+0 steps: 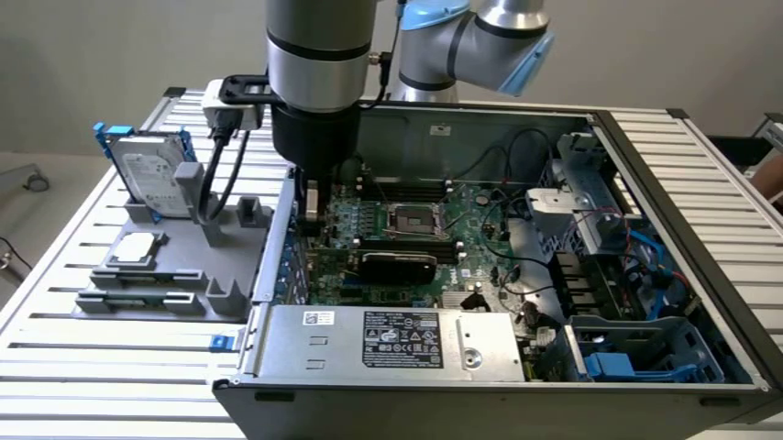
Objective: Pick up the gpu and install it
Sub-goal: 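Press down on the gpu until it lock into place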
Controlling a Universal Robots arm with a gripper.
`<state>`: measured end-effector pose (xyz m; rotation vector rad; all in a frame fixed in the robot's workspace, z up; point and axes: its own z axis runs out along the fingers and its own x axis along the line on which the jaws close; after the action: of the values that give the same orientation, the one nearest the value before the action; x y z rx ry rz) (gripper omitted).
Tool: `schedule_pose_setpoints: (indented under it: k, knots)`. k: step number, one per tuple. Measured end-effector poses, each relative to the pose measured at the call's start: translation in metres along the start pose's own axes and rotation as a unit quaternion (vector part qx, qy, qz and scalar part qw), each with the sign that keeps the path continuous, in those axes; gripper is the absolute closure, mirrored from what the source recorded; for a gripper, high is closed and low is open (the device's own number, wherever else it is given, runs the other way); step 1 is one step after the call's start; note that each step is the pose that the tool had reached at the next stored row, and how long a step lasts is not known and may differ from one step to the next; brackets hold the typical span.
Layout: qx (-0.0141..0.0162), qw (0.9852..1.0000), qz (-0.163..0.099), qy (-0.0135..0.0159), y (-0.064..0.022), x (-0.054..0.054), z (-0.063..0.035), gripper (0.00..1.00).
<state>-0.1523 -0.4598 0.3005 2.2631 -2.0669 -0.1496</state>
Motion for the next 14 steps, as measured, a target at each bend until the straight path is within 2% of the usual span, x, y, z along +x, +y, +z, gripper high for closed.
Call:
schedule_pose_setpoints:
  k: [14]
  knots:
    - [-0.0007,1.0,0.004,0.0071,-0.0005,-0.0006,0.0027,0.89]
